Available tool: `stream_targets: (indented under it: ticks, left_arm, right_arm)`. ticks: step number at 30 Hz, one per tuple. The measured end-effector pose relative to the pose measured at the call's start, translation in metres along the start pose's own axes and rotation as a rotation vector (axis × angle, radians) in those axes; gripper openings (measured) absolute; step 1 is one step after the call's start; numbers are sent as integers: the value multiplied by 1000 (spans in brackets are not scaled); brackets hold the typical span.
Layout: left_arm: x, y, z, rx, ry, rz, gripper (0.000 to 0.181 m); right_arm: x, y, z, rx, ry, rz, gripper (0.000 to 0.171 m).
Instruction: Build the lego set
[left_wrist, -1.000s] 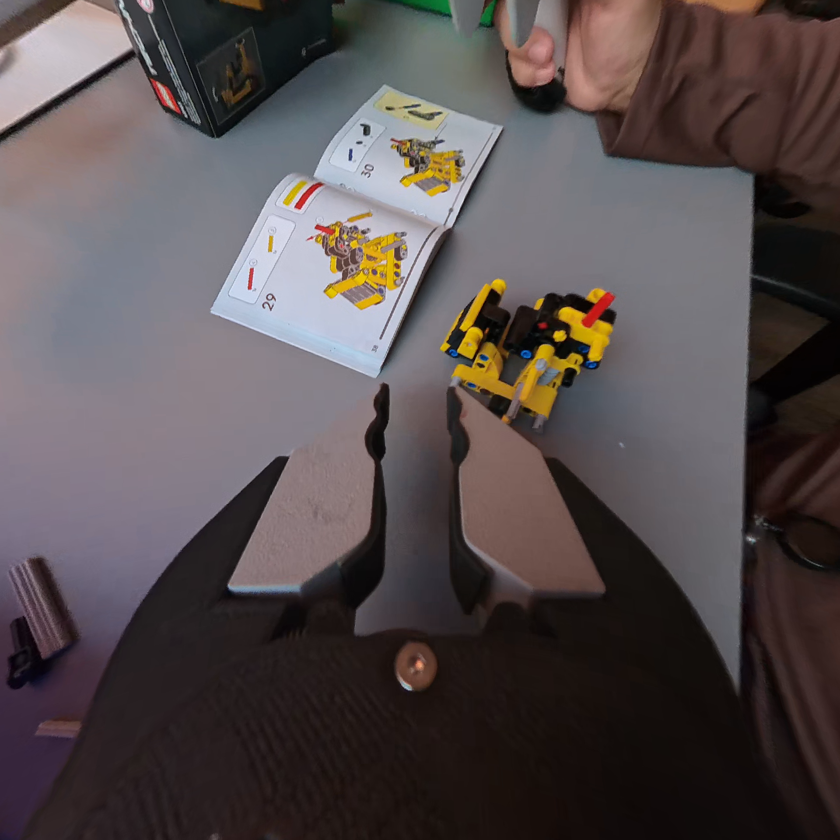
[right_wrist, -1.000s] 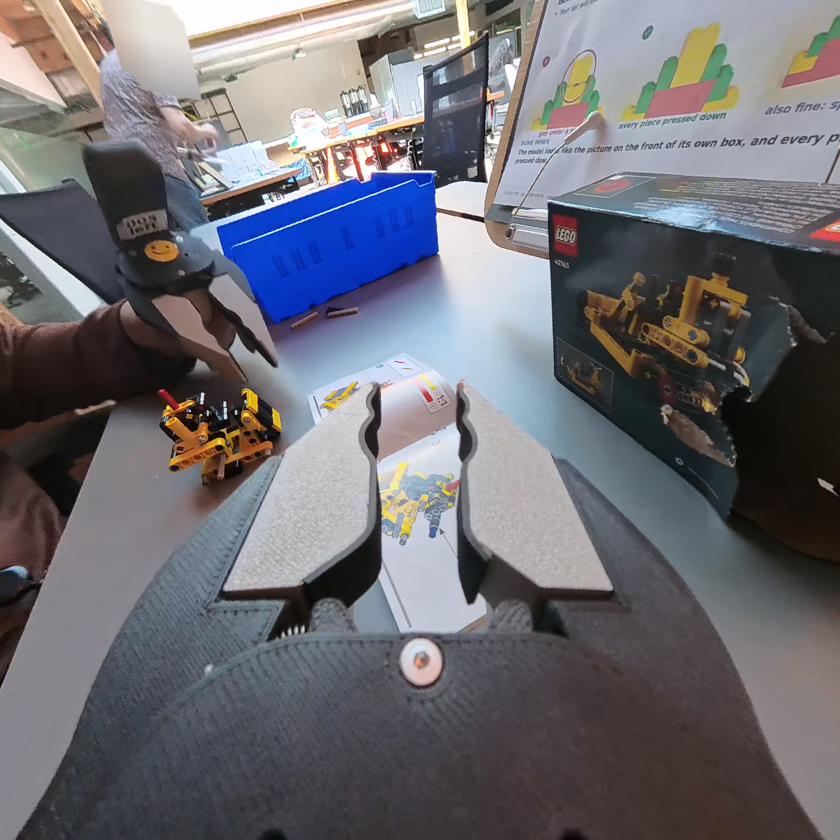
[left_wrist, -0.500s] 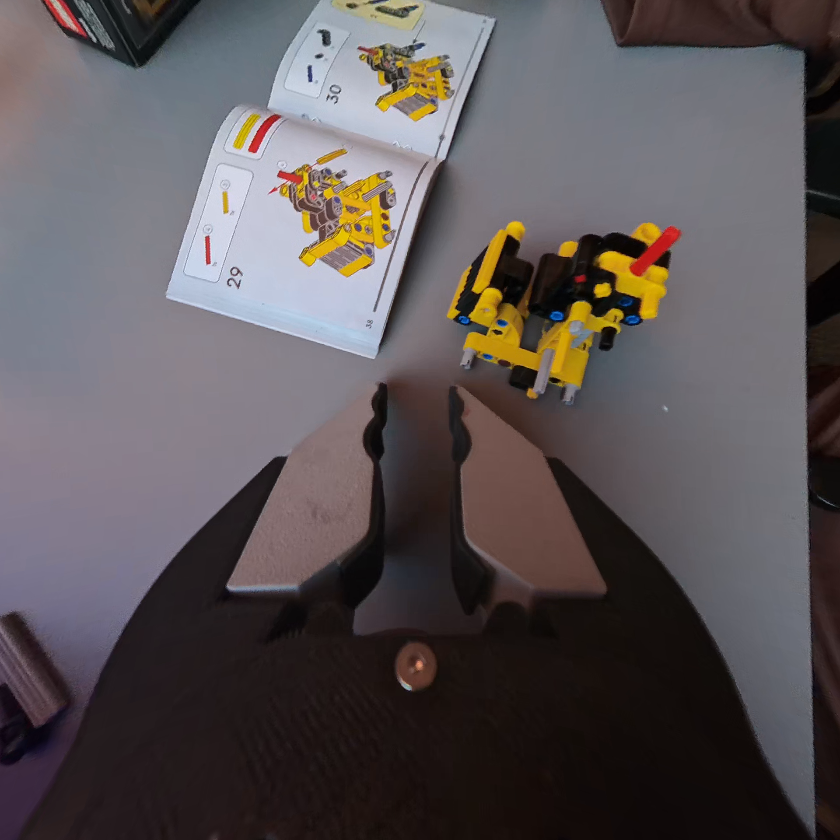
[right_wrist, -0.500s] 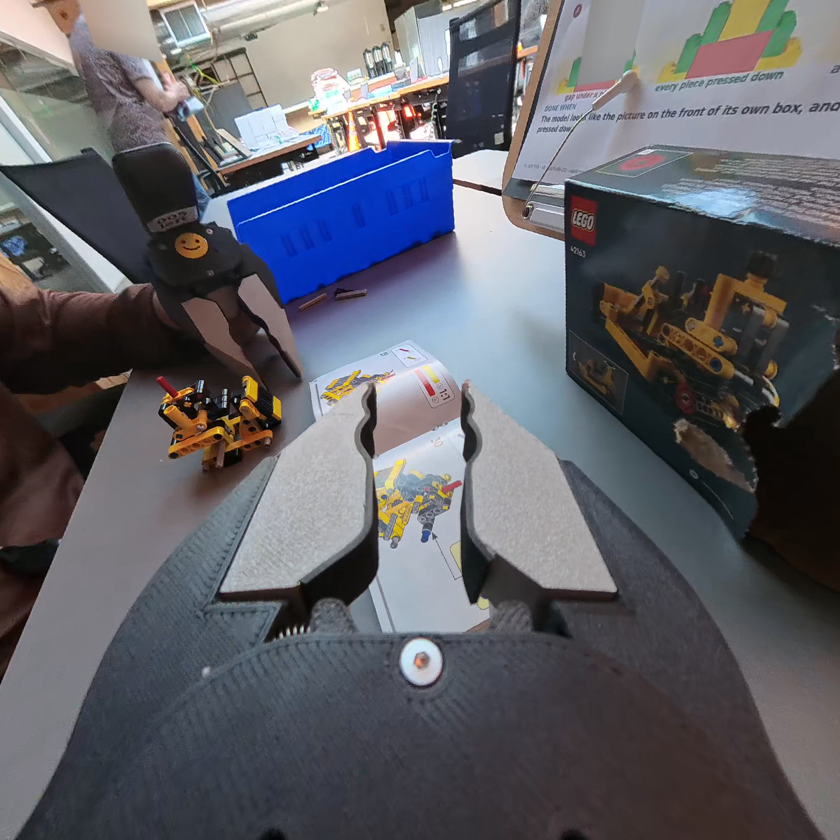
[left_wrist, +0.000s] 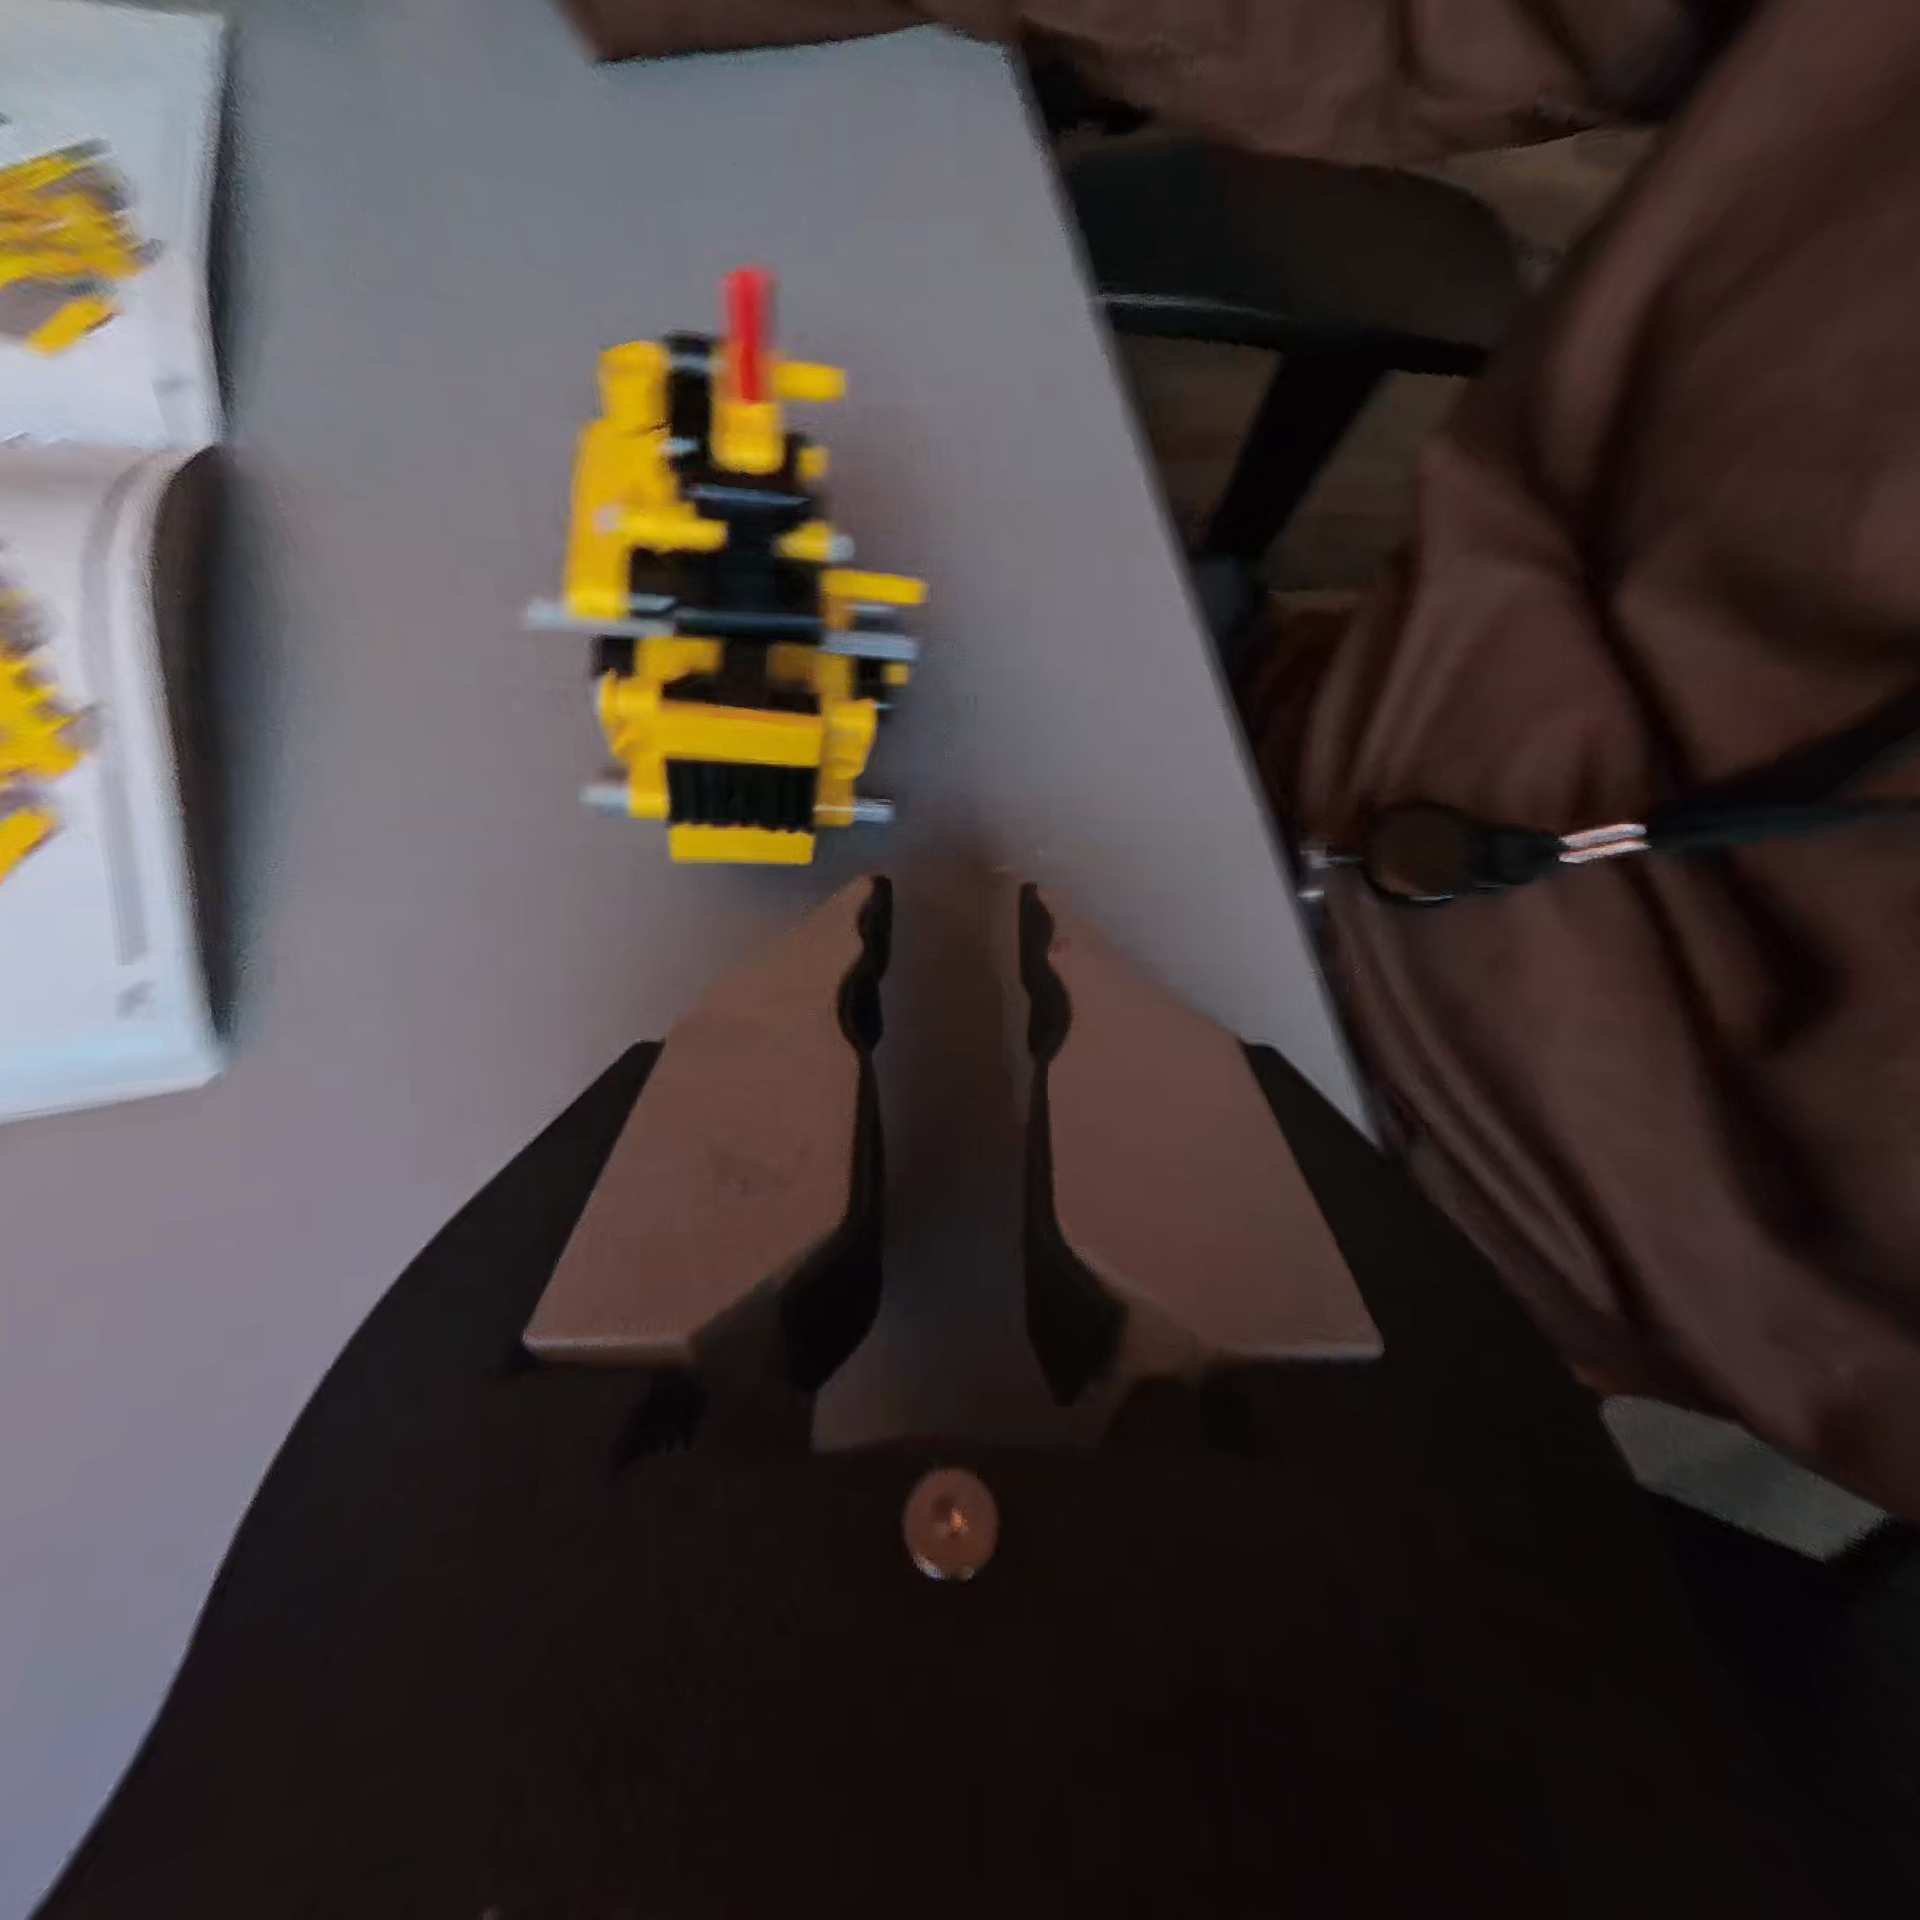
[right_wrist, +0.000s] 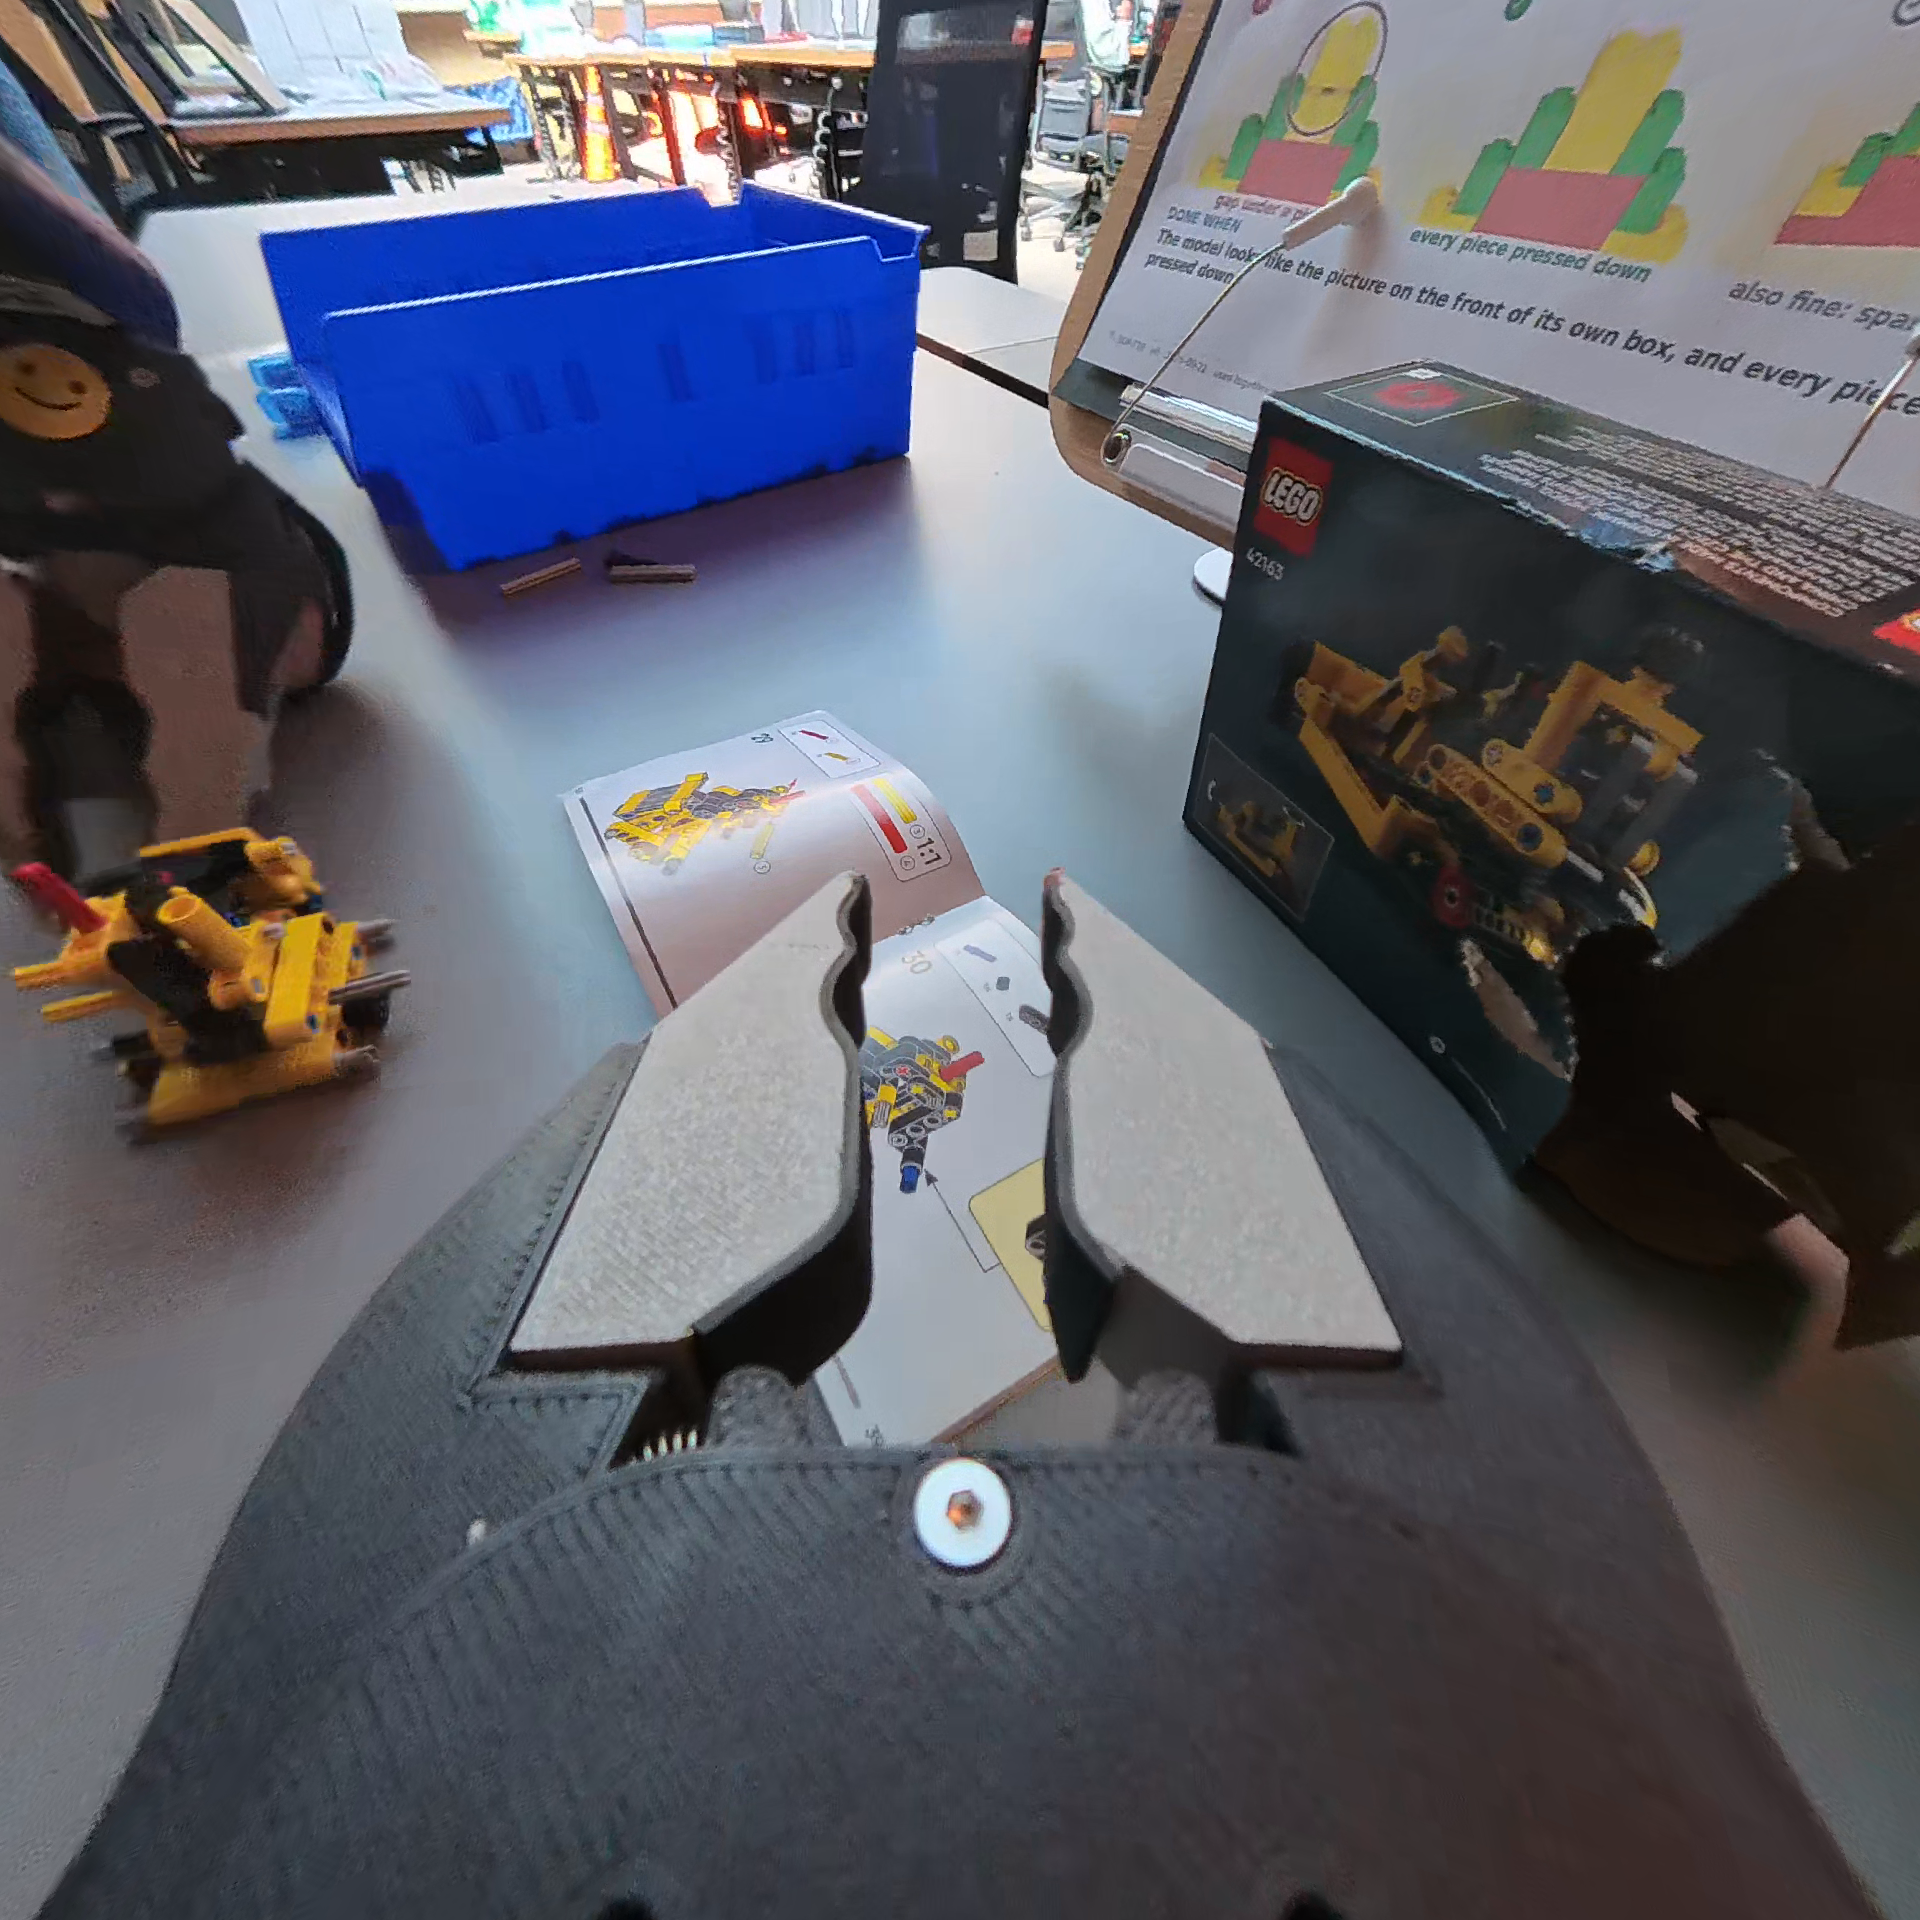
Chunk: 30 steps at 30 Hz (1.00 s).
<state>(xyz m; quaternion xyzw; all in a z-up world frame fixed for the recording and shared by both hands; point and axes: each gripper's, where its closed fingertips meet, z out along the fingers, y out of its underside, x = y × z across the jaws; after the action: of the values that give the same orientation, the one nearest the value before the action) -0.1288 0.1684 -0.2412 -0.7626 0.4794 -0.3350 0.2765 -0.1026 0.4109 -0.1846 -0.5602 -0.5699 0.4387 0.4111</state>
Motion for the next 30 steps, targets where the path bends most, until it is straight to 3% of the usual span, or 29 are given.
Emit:
stream_targets:
  ticks: [1, 3, 7, 12, 16, 26, 30]
  left_arm:
    - [16, -6, 0, 36, 79, 20, 24]
    - [31, -20, -3, 124, 150, 42, 23]
    - [10, -29, -9, 199, 67, -65, 27]
    - [-26, -40, -28, 345, -119, -205, 31]
    - [-34, -44, -33, 386, -164, -220, 36]
    - [-26, -61, -4, 251, -176, -78, 56]
    - [-31, -64, 6, 179, -198, -45, 54]
  right_arm:
    - [1, 0, -3, 8, 15, 8, 29]
    - [1, -3, -10, 41, 39, 37, 28]
    - [-19, -10, -20, 115, -12, 131, 32]
    - [-83, -14, -21, 140, -198, 156, 35]
    - [-137, -9, -21, 94, -349, 112, 38]
    - [-176, 9, -18, -41, -505, -16, 37]
    - [-172, 15, -11, -82, -521, -119, 24]
